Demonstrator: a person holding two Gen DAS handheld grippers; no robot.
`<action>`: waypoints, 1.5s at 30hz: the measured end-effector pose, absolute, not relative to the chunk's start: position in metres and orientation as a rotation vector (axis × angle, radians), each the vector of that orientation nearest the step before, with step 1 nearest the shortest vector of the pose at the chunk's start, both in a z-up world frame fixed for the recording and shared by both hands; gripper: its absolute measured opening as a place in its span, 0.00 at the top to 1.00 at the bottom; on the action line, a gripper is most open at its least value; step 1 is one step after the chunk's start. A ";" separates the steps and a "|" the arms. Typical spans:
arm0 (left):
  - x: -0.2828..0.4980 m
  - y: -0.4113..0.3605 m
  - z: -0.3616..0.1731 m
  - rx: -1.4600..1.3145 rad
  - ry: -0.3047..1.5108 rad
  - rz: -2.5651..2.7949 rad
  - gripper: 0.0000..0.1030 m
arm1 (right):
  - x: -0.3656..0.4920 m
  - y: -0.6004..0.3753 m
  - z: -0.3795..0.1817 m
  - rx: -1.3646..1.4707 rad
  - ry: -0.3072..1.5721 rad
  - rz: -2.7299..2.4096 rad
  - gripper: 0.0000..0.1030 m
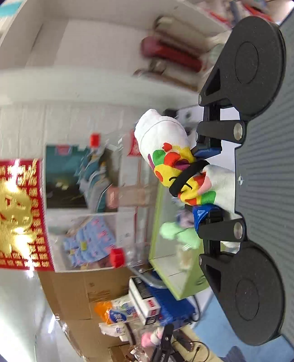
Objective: Organize soft objects
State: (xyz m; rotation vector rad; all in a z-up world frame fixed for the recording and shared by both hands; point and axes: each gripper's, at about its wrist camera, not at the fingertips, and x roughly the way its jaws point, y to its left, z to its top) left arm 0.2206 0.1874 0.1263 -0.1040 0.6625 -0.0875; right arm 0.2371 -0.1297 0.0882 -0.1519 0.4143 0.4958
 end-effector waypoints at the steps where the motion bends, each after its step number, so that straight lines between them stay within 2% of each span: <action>1: 0.233 0.184 0.125 -0.102 0.671 -0.083 0.60 | 0.250 -0.117 0.089 -0.166 0.420 0.511 0.77; 6: 0.276 0.180 0.100 -0.106 0.729 -0.065 0.57 | 0.303 -0.070 0.072 -0.227 0.495 0.560 0.74; 8: 0.285 0.182 0.089 -0.107 0.745 -0.048 0.36 | 0.320 -0.060 0.058 -0.227 0.550 0.577 0.71; 9: 0.287 0.183 0.085 -0.110 0.747 -0.041 0.29 | 0.329 -0.056 0.051 -0.226 0.584 0.583 0.71; 14: 0.283 0.190 0.084 -0.117 0.740 -0.032 0.29 | 0.343 -0.044 0.033 -0.209 0.678 0.565 0.64; 19: 0.252 0.196 0.096 -0.125 0.700 -0.021 0.28 | 0.316 -0.059 0.062 -0.151 0.465 0.503 0.57; 23: 0.210 0.196 0.098 -0.115 0.680 -0.031 0.27 | 0.282 -0.068 0.076 -0.181 0.437 0.519 0.52; 29: 0.145 0.197 0.078 -0.106 0.717 -0.002 0.25 | 0.225 -0.101 0.061 -0.152 0.470 0.489 0.48; 35: 0.102 0.205 0.039 -0.153 0.800 0.042 0.25 | 0.176 -0.142 0.021 -0.068 0.539 0.423 0.46; 40: 0.096 0.219 0.021 -0.236 0.856 0.092 0.25 | 0.170 -0.166 -0.004 -0.011 0.640 0.378 0.45; 45: 0.105 0.220 0.022 -0.247 0.851 0.095 0.25 | 0.195 -0.152 0.007 -0.030 0.668 0.436 0.45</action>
